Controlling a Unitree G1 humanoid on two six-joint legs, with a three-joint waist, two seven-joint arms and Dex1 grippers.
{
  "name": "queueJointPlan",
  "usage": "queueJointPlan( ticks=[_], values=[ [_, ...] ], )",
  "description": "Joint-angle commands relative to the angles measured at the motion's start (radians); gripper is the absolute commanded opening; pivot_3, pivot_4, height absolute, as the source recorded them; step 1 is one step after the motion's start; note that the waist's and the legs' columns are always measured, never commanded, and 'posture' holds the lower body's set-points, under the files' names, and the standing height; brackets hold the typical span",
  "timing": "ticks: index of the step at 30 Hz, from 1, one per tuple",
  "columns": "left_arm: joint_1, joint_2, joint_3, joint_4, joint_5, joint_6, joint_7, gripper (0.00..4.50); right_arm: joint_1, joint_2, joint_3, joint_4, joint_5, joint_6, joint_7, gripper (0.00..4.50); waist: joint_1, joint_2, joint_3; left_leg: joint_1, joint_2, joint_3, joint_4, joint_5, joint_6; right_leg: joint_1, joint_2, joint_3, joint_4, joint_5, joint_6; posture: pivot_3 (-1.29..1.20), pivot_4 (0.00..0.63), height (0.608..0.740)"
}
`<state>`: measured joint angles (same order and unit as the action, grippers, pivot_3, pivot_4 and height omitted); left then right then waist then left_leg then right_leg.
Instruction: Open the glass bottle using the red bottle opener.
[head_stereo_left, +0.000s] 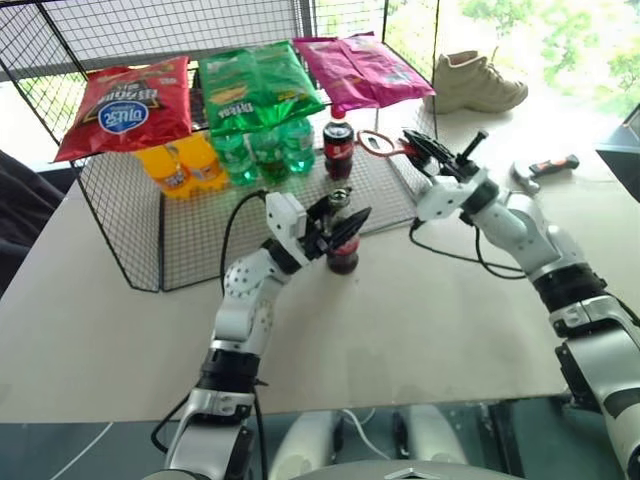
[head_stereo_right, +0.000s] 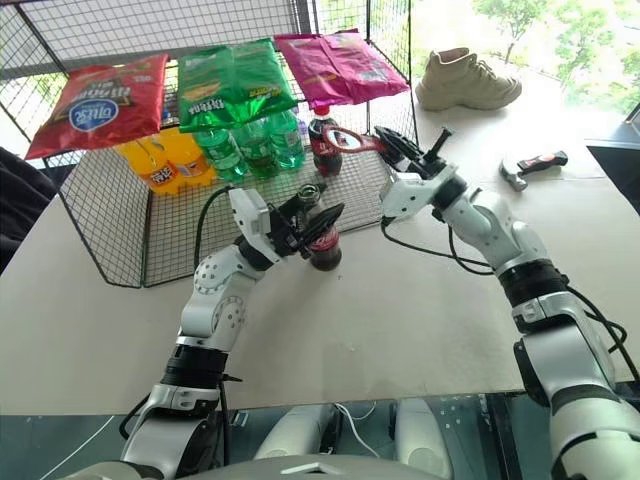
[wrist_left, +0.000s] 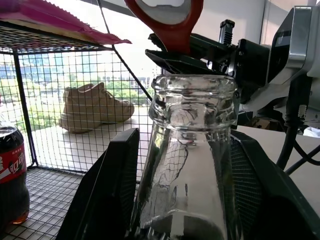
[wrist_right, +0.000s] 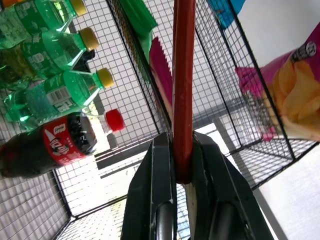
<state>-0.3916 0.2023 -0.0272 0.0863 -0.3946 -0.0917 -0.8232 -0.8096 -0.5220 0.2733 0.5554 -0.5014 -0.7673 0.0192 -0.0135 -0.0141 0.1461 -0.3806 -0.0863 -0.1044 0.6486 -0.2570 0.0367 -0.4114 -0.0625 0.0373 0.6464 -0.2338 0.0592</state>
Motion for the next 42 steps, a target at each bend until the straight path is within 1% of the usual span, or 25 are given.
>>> queueJointPlan(
  ticks=[1,3,5,13,20,27,34,37,39,42],
  values=[
    [0.012,0.002,0.0,-0.012,-0.004,0.012,0.002,2.99,0.015,0.008,-0.039,-0.039,0.041,0.016,0.006,0.0,0.0,0.0,0.0,0.0,0.0,0.0,0.0,0.0,0.0,0.0,0.0,0.0,0.0,0.0,0.0,0.0,0.15,0.74],
    [0.013,0.001,0.001,-0.014,-0.004,0.012,0.003,3.76,0.028,0.01,-0.042,-0.044,0.045,0.022,0.011,0.0,-0.001,0.0,0.0,0.0,0.0,0.0,0.0,0.0,0.0,0.0,0.0,0.0,0.0,0.0,0.0,0.0,0.15,0.74],
    [0.014,0.001,0.001,-0.017,-0.002,0.013,0.004,4.4,0.036,0.011,-0.045,-0.05,0.049,0.028,0.015,0.0,-0.001,0.0,0.0,-0.001,0.0,0.0,0.0,0.0,0.0,-0.001,0.0,0.0,0.0,0.0,0.0,0.0,0.15,0.74],
    [0.031,0.011,0.005,-0.038,-0.009,0.016,-0.004,4.4,0.066,0.016,-0.056,-0.064,0.069,0.049,0.026,0.0,-0.001,0.0,0.0,-0.001,0.0,0.0,0.0,0.0,0.0,-0.001,0.0,0.0,0.0,0.0,0.0,0.0,0.15,0.74],
    [0.068,0.04,0.015,-0.084,-0.022,0.034,-0.004,4.4,0.159,0.025,-0.082,-0.121,0.136,0.095,0.07,0.0,0.0,0.0,0.0,-0.001,0.0,0.0,0.0,0.0,0.0,-0.001,0.0,0.0,0.0,0.0,0.0,0.0,0.15,0.74],
    [0.155,0.098,0.039,-0.149,-0.029,0.065,-0.014,4.4,0.287,0.043,-0.124,-0.225,0.219,0.18,0.125,0.0,0.0,0.0,0.001,-0.001,0.001,0.0,0.0,0.0,0.0,-0.002,-0.001,0.001,0.0,0.0,0.0,0.0,0.15,0.74],
    [0.253,0.152,0.048,-0.177,-0.023,0.071,-0.03,4.4,0.384,0.088,-0.118,-0.314,0.26,0.263,0.165,0.0,0.0,0.0,0.001,-0.001,0.001,0.0,0.0,0.0,0.0,-0.001,-0.001,0.001,0.0,0.0,0.0,0.0,0.15,0.74],
    [0.298,0.178,0.053,-0.192,-0.019,0.077,-0.032,4.4,0.446,0.116,-0.101,-0.374,0.363,0.343,0.268,0.0,0.0,0.0,0.001,-0.001,0.002,0.0,0.0,0.0,0.0,-0.001,-0.002,0.001,0.0,0.0,0.0,0.0,0.15,0.74],
    [0.322,0.191,0.061,-0.2,-0.018,0.08,-0.025,4.4,0.499,0.135,-0.098,-0.435,0.457,0.432,0.346,0.0,0.001,0.001,0.001,-0.001,0.002,0.0,-0.001,0.0,0.0,-0.001,-0.002,0.001,-0.001,0.0,0.0,0.0,0.15,0.74],
    [0.364,0.211,0.083,-0.213,-0.007,0.085,-0.001,4.4,0.61,0.136,-0.099,-0.585,0.609,0.582,0.457,0.0,0.002,0.001,0.001,-0.001,0.002,0.0,-0.001,-0.001,0.001,-0.001,-0.003,0.002,-0.001,0.0,0.0,0.0,0.15,0.74]
  ],
)
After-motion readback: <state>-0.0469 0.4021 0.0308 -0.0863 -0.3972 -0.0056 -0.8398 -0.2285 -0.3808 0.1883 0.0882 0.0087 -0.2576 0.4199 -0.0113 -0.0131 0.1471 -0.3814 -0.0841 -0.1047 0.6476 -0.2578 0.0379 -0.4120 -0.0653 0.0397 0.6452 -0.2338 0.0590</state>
